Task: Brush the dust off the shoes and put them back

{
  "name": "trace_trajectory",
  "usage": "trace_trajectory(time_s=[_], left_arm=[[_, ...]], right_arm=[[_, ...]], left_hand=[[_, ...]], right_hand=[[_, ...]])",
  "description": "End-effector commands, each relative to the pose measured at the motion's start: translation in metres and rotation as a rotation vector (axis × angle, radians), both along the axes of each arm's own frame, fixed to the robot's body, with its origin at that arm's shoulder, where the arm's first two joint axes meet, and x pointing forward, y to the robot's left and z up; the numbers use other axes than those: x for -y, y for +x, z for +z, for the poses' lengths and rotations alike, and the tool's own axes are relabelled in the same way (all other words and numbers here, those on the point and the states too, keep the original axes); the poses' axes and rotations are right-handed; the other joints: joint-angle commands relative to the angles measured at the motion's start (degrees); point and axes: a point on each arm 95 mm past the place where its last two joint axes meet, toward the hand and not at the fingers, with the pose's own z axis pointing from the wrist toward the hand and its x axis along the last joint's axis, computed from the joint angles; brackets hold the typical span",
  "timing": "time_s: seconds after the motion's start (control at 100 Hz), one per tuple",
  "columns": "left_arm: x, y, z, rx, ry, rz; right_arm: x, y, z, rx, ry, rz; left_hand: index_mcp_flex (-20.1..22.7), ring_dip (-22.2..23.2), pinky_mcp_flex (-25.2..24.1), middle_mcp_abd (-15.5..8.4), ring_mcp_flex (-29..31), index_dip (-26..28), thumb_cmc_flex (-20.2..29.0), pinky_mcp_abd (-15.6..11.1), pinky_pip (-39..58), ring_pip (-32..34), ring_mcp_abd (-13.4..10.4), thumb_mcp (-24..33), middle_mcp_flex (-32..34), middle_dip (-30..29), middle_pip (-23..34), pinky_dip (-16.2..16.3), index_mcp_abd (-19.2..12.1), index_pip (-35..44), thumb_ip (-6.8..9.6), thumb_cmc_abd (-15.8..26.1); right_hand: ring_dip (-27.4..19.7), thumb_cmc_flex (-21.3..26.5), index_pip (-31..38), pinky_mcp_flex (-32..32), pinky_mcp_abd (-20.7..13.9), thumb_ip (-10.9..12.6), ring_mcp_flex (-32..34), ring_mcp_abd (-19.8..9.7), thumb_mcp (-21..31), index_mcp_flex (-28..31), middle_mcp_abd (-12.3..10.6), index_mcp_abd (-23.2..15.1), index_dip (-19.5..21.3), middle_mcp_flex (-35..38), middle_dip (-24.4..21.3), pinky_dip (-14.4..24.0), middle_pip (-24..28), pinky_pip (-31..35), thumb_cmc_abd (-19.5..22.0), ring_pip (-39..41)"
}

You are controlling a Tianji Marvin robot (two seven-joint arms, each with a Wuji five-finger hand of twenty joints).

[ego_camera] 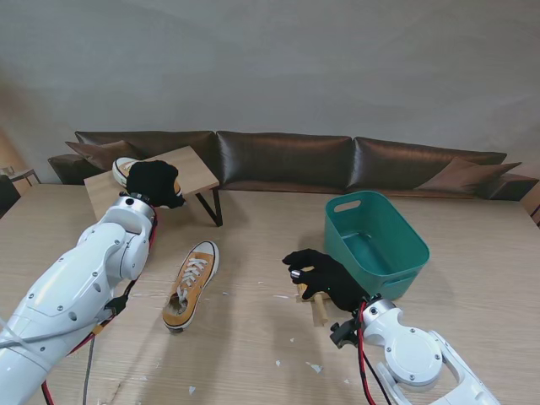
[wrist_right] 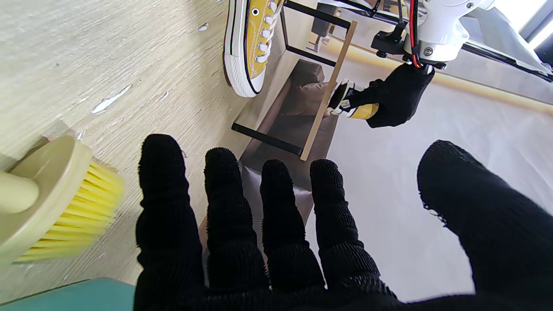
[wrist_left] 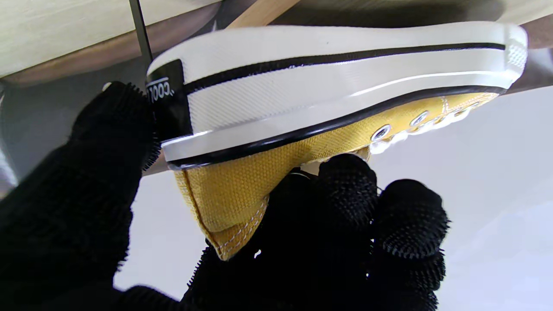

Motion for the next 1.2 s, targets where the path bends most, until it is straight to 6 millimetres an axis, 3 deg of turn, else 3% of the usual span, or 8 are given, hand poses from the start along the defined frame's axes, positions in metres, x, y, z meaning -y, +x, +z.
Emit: trace_trajectory(time_s=[0.0, 0.57, 1.19], left_arm=[[0.003, 0.001, 0.013, 0.023, -0.008, -0.013], [0.019, -0.008, 0.038, 0.041, -0.052, -0.159], [0.078, -0.019, 0.066, -0.032, -0.151, -0.437]], right_arm=[[-0.003, -0.002, -0.002, -0.010, 0.003, 0.017], [-0.004, -0.003, -0.004, -0.016, 0.002, 0.024], [-0.004, 0.002, -0.006, -0.005, 0.007, 0.012]], left_hand=[[8.6, 0.0, 1.4, -9.2, 3.5, 5.0, 15.8, 0.7, 0.3, -2.8, -4.5, 15.9, 1.8, 1.5, -0.9, -0.5, -2.7, 35.1, 2.96, 0.0], [8.4, 0.7, 2.0, -8.8, 3.9, 5.0, 16.3, 0.3, -0.4, -3.9, -4.7, 15.5, 1.8, 2.4, -1.5, -1.1, -1.9, 35.1, 3.06, 0.5], [7.9, 1.3, 3.4, -9.0, 4.0, 5.6, 17.3, -1.4, -3.2, -6.5, -6.0, 13.4, 1.2, 2.9, -2.4, -2.1, -0.3, 34.7, 3.29, 1.4]], right_hand=[[0.7, 0.1, 0.0, -19.3, 0.6, -0.3, 0.8, 0.0, 0.4, 1.0, 0.8, -0.1, -1.3, 1.1, -0.7, 0.8, 0.4, -1.2, 2.3, 0.6], [0.7, 0.1, 0.0, -19.3, 0.6, -0.3, 0.7, 0.0, 0.3, 0.9, 0.8, -0.1, -1.3, 1.0, -0.7, 0.8, 0.4, -1.2, 2.5, 0.6], [0.7, 0.1, 0.0, -19.3, 0.6, -0.3, 0.8, 0.0, 0.3, 0.9, 0.8, -0.1, -1.4, 1.1, -0.7, 0.8, 0.5, -1.2, 2.4, 0.7]])
